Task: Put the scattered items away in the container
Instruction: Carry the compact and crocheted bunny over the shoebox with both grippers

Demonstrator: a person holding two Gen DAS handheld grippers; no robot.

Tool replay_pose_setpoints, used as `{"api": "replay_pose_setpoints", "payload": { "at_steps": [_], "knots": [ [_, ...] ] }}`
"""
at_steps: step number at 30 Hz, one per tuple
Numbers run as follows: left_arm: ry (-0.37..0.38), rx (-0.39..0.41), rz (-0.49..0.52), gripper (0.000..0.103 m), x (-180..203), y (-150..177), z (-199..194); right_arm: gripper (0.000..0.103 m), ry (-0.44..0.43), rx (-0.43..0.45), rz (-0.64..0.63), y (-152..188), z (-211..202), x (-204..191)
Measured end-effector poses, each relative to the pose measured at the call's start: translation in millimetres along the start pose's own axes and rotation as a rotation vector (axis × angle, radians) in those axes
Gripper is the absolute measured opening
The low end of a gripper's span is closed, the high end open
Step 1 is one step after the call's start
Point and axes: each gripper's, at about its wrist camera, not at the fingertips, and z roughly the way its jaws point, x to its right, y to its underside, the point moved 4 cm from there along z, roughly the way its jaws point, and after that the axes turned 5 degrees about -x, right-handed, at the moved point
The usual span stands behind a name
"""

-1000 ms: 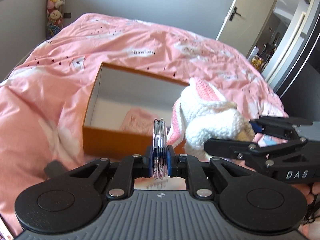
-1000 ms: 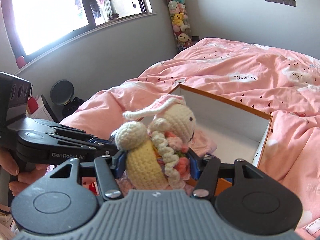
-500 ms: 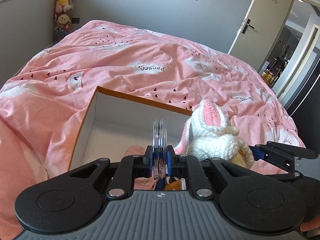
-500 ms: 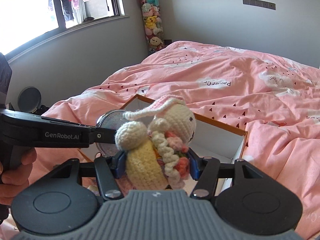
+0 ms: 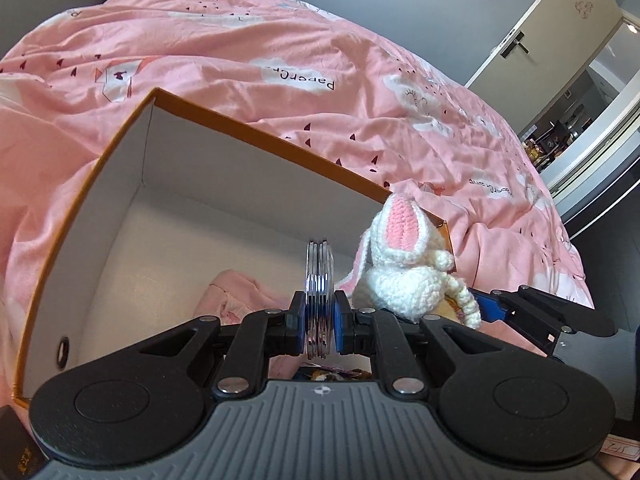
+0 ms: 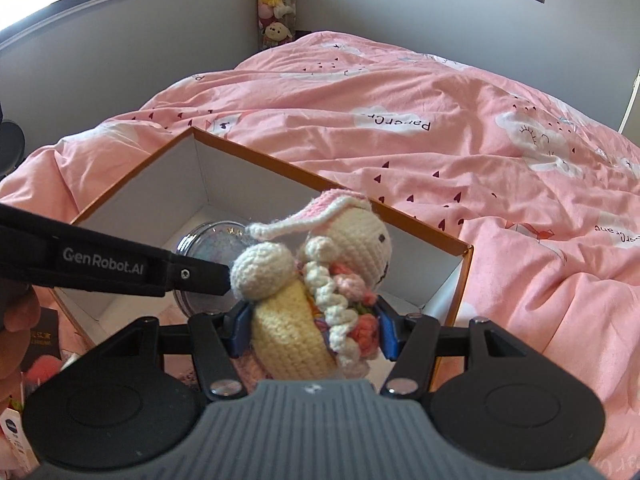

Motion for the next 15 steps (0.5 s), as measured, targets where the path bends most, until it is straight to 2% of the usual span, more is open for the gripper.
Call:
{"api": "replay_pose_setpoints", "payload": {
  "at_steps": [5,15],
  "knots": [
    [0.042,-0.029,-0.044,0.015,-8.7,-5.9,14.8,0.062,0.008,-0.053,-0.007,0.0,18.9,9.4],
    [0.063,-0.099,-0.069,0.015,-6.7,-7.4,41.8,0.062,0.016,-0.11,-0.005,0.6,43.2,22.2]
  ]
}}
